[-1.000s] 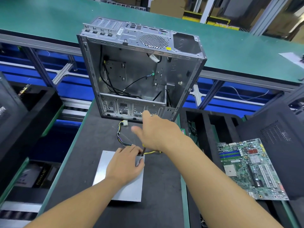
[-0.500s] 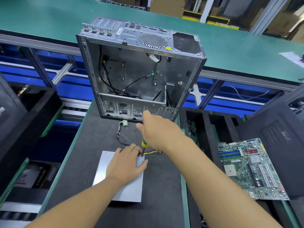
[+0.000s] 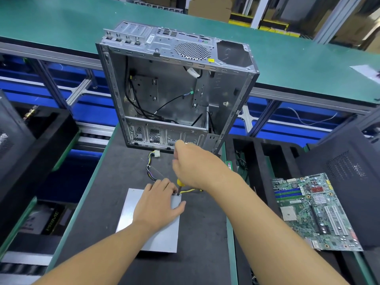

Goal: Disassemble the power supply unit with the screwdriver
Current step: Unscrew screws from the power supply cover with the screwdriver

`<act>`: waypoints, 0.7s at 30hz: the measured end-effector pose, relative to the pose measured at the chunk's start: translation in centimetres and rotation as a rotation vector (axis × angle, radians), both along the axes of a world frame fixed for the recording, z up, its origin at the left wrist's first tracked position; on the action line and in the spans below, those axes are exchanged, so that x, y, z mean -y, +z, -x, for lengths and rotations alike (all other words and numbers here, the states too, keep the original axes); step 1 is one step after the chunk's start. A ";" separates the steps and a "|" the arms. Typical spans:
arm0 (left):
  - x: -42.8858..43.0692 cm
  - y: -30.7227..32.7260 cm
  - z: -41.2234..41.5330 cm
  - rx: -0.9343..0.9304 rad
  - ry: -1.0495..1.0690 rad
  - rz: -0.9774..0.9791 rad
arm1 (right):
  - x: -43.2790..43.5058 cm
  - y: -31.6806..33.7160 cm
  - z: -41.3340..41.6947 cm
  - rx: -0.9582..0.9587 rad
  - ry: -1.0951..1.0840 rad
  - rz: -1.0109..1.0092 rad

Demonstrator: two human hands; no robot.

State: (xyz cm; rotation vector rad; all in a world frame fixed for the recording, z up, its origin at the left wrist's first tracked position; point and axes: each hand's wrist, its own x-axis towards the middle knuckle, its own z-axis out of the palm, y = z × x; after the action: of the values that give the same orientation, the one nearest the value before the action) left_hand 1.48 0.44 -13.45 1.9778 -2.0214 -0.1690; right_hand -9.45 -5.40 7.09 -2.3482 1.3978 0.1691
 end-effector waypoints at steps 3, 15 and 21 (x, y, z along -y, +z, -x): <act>-0.1 0.0 0.1 -0.016 0.000 0.040 | 0.1 0.5 -0.1 -0.008 0.023 -0.117; -0.3 0.4 -0.1 -0.065 -0.016 0.010 | 0.2 0.4 0.0 0.000 0.016 -0.065; -0.5 0.6 -0.2 -0.094 -0.019 0.031 | 0.1 0.4 0.0 -0.119 -0.010 -0.042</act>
State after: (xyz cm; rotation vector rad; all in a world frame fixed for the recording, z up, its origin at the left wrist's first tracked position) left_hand 1.64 0.91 -12.90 1.8960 -1.9724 -0.2293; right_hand -9.40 -5.51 7.51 -2.3301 1.4455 0.3380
